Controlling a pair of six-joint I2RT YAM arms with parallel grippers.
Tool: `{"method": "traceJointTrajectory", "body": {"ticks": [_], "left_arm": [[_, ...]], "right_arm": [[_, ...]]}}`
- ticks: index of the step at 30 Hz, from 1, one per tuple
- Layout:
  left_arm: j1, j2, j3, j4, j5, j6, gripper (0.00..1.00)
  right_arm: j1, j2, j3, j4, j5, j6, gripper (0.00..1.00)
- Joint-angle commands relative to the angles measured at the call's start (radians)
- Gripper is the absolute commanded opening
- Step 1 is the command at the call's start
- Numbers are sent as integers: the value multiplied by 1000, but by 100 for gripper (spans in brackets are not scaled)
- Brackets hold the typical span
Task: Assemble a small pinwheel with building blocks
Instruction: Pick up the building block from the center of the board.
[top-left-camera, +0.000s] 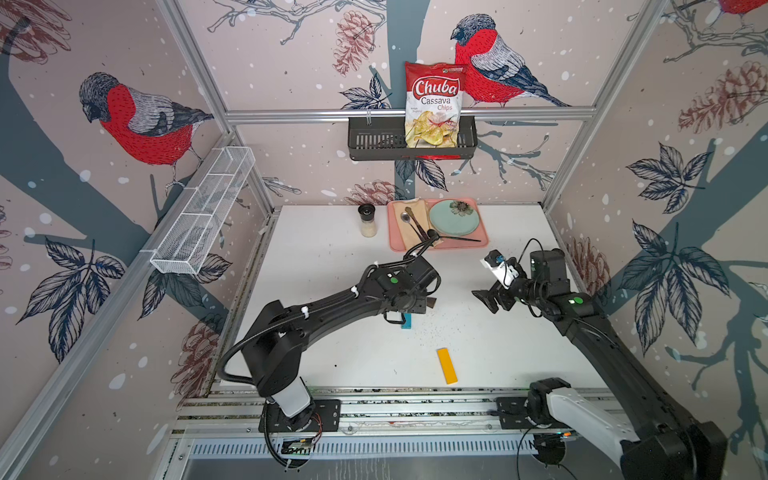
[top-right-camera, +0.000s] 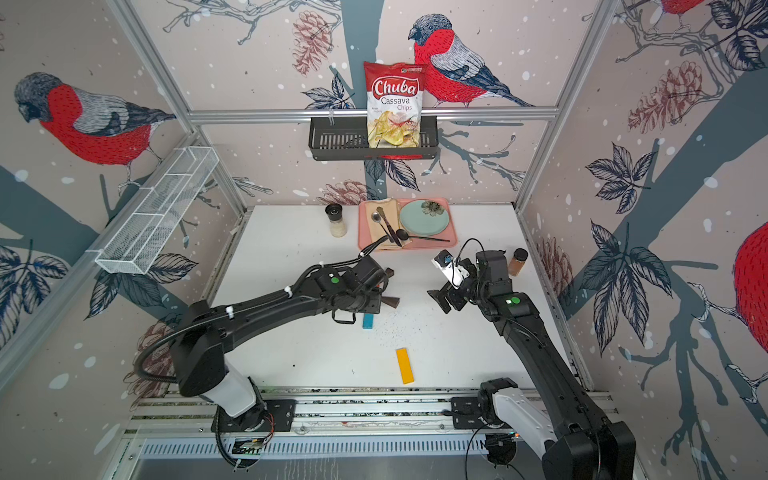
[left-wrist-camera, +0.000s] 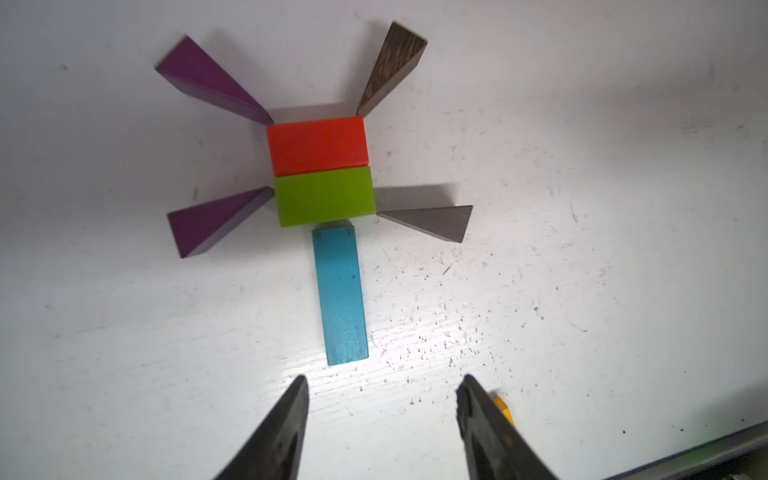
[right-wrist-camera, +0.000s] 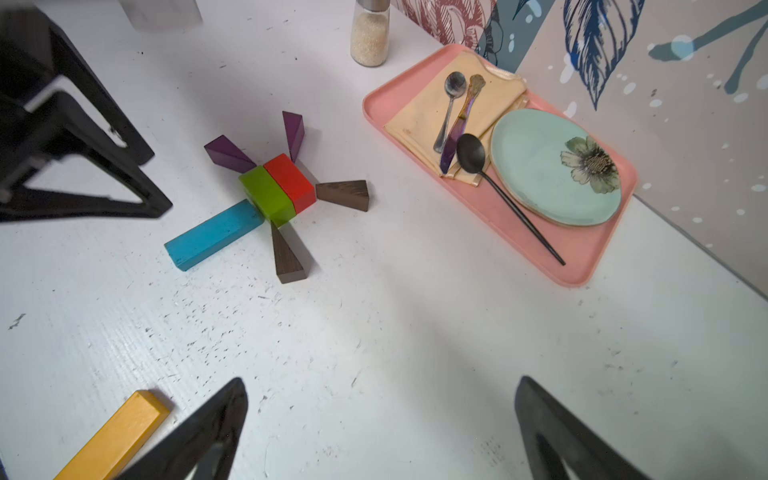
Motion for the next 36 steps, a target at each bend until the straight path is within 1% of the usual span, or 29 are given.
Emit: {"method": "traceJointTrajectory", "body": {"ticks": [1, 4, 6, 8, 9, 11, 12, 13, 15, 16, 18, 19, 20, 21, 23, 26, 28, 30, 31, 32, 34, 35, 36], "left_arm": [[23, -99, -78, 17, -48, 52, 58], [58, -198, -159, 35, -48, 73, 58], [76, -257, -199, 66, -45, 115, 57], [93, -289, -233, 98, -20, 146, 57], [123, -288, -248, 104, 16, 150, 56], [173, -259, -260, 86, 73, 131, 49], [189, -237, -287, 84, 114, 145, 47], [196, -213, -280, 67, 136, 164, 46], [192, -170, -271, 19, 135, 211, 41], [187, -162, -244, 13, 134, 228, 39], [179, -146, -253, 28, 151, 267, 35], [179, -137, -258, 31, 161, 277, 34], [178, -127, -260, 37, 181, 299, 34], [177, -118, -260, 45, 199, 320, 34], [172, -102, -259, 35, 191, 326, 33], [174, -92, -237, 39, 183, 333, 33], [174, -99, -225, 48, 198, 336, 33], [174, -122, -205, 32, 199, 338, 33], [174, -138, -192, 13, 190, 334, 33], [176, -159, -172, -16, 177, 330, 34], [189, -205, -139, -61, 165, 319, 39], [201, -232, -126, -75, 161, 312, 41], [211, -261, -119, -83, 153, 306, 45]], "right_arm": [[42, 10, -10, -61, -5, 38, 100], [100, 40, -24, -39, 9, 70, 100], [139, 69, -20, -22, 15, 91, 98], [174, 92, -12, -10, 28, 113, 99], [190, 100, -5, -2, 46, 135, 99], [213, 103, 7, 8, 85, 180, 99], [220, 95, 15, 13, 104, 206, 99], [221, 81, 17, 22, 117, 231, 99], [217, 11, -3, 95, 145, 318, 100], [212, -29, -28, 150, 169, 380, 99], [203, -124, -117, 299, 219, 533, 100], [203, -158, -162, 365, 220, 578, 99], [202, -190, -197, 407, 186, 591, 99], [204, -217, -218, 420, 140, 561, 100], [207, -235, -201, 355, 41, 501, 99], [212, -224, -214, 282, -2, 476, 100], [241, -220, -211, 225, 40, 499, 99], [299, -260, -206, 232, 143, 570, 100], [327, -270, -199, 224, 196, 613, 99], [348, -264, -182, 209, 244, 663, 94], [375, -193, -123, 143, 246, 728, 82], [404, -134, -75, 85, 264, 765, 75], [446, -72, -37, 35, 299, 822, 75]]}}
